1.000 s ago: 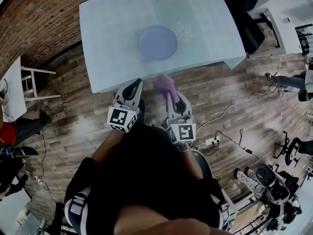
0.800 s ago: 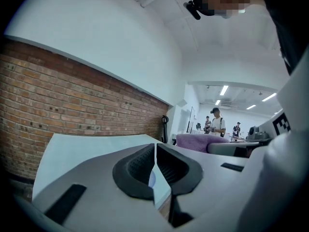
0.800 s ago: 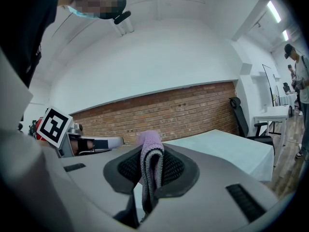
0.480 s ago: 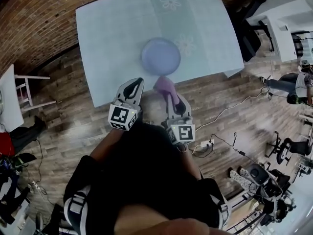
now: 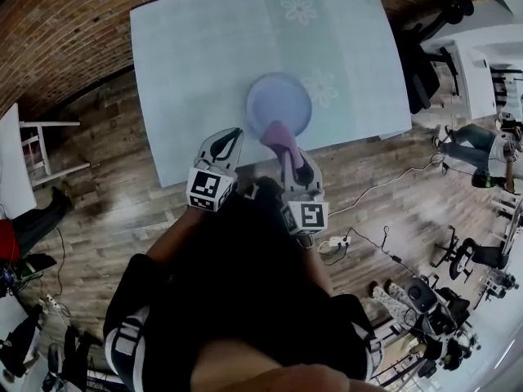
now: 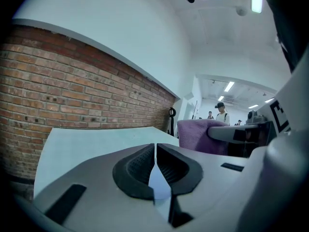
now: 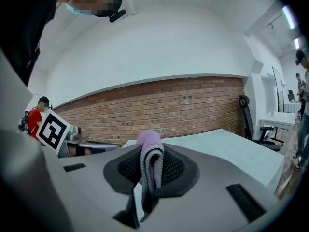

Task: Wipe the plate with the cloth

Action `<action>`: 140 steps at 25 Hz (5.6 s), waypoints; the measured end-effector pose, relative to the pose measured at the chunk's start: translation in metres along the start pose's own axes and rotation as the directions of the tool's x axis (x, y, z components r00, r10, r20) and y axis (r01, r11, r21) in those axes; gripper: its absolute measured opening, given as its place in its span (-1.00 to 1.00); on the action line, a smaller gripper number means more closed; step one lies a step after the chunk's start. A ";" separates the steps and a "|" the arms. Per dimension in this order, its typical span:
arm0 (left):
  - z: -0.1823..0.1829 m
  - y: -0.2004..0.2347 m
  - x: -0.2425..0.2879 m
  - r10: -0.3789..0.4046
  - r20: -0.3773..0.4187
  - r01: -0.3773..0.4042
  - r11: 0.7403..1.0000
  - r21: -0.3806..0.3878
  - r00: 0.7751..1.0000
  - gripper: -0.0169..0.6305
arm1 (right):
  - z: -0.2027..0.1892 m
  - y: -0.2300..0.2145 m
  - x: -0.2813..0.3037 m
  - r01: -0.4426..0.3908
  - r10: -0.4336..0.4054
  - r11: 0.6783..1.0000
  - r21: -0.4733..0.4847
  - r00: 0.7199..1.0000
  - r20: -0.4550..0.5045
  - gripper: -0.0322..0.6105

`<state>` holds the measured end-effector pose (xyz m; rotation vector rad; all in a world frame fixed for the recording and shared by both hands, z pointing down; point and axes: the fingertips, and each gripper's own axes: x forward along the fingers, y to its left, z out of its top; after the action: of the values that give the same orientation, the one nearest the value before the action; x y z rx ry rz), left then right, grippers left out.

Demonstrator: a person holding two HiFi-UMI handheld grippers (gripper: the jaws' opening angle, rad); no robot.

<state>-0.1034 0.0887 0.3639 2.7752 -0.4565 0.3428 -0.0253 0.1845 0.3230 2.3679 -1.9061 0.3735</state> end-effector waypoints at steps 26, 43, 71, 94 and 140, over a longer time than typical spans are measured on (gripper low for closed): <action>-0.148 0.045 0.120 0.403 -0.337 -0.494 0.831 -0.254 0.851 -0.82 | -0.040 -0.084 0.135 -0.561 0.542 0.825 -0.062 0.819 -0.190 -0.68; -0.226 0.057 0.157 0.315 -0.495 -0.515 0.787 -0.340 0.810 -0.45 | -0.123 -0.078 0.166 -0.716 0.655 0.695 -0.064 0.667 -0.354 -0.68; -0.247 0.075 0.175 0.260 -0.501 -0.489 0.773 -0.405 0.825 -0.71 | -0.249 -0.038 0.210 -0.878 0.600 0.441 -0.185 0.442 -0.667 -0.68; -0.248 0.075 0.178 0.222 -0.503 -0.461 0.781 -0.421 0.835 -0.73 | -0.262 -0.030 0.246 -0.812 0.460 0.292 -0.505 0.582 -0.671 -0.68; -0.250 0.077 0.175 0.179 -0.484 -0.435 0.755 -0.491 0.856 -0.75 | -0.244 -0.160 0.264 -0.569 0.053 0.437 -0.697 0.790 -0.611 -0.68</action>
<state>-0.0144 0.0554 0.6642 1.9403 -0.7734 0.7118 0.1476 0.0205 0.6367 1.0689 -1.6563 0.0004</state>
